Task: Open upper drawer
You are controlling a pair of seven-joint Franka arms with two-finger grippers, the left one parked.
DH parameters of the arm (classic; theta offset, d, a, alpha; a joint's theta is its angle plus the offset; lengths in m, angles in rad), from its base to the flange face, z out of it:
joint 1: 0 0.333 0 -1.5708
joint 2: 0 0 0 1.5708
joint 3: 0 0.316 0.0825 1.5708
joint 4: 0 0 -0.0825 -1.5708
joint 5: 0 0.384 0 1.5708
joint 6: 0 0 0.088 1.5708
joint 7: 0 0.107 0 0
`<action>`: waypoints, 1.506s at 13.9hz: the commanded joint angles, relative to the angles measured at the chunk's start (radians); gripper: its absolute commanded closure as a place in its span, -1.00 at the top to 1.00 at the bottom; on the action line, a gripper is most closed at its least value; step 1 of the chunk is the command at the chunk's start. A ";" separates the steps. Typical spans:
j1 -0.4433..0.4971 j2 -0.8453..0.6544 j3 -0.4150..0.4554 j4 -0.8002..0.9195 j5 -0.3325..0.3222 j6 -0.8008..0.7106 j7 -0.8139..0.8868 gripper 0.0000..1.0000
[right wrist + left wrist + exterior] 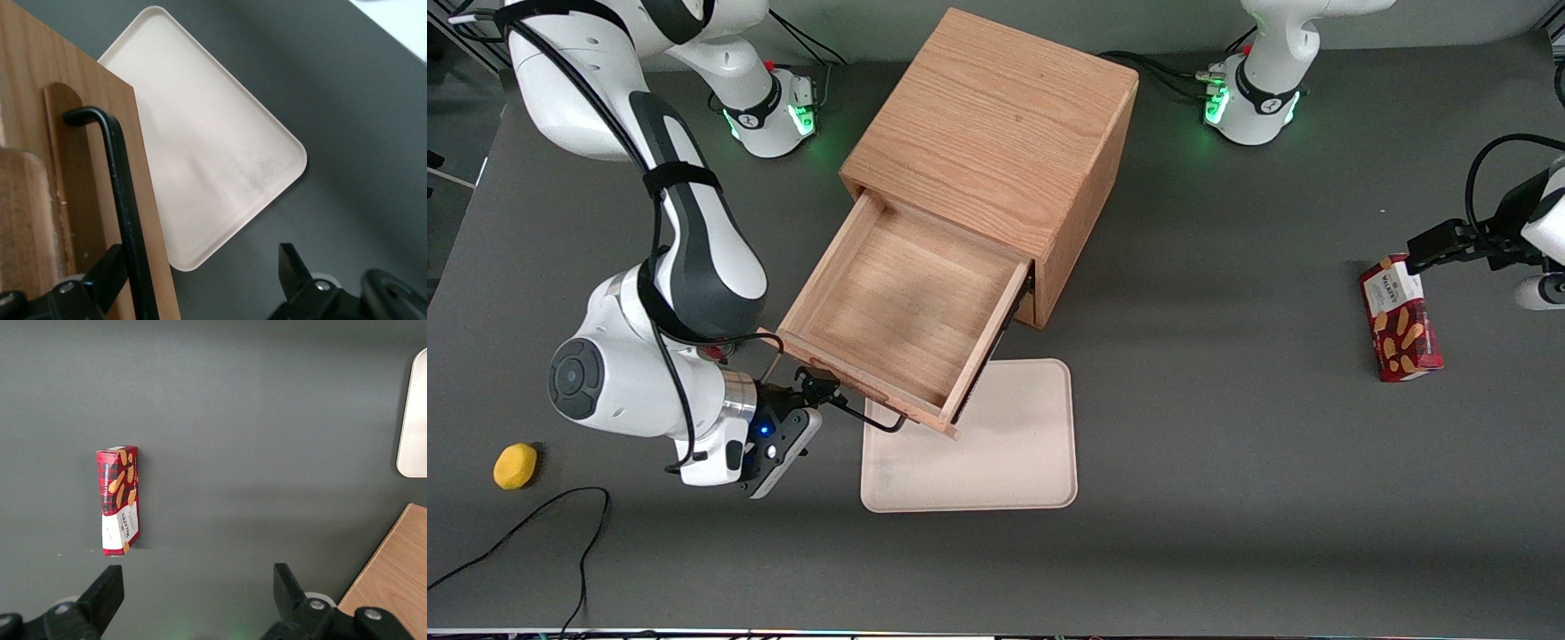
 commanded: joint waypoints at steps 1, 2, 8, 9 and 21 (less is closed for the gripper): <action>-0.022 0.023 0.007 0.057 0.035 -0.003 -0.018 1.00; -0.026 0.022 0.007 0.058 0.036 -0.003 -0.018 1.00; -0.064 -0.053 -0.005 0.074 0.041 -0.115 -0.015 1.00; -0.086 -0.076 -0.004 0.074 0.038 -0.137 -0.012 1.00; -0.048 -0.479 -0.145 -0.234 -0.235 -0.393 0.358 1.00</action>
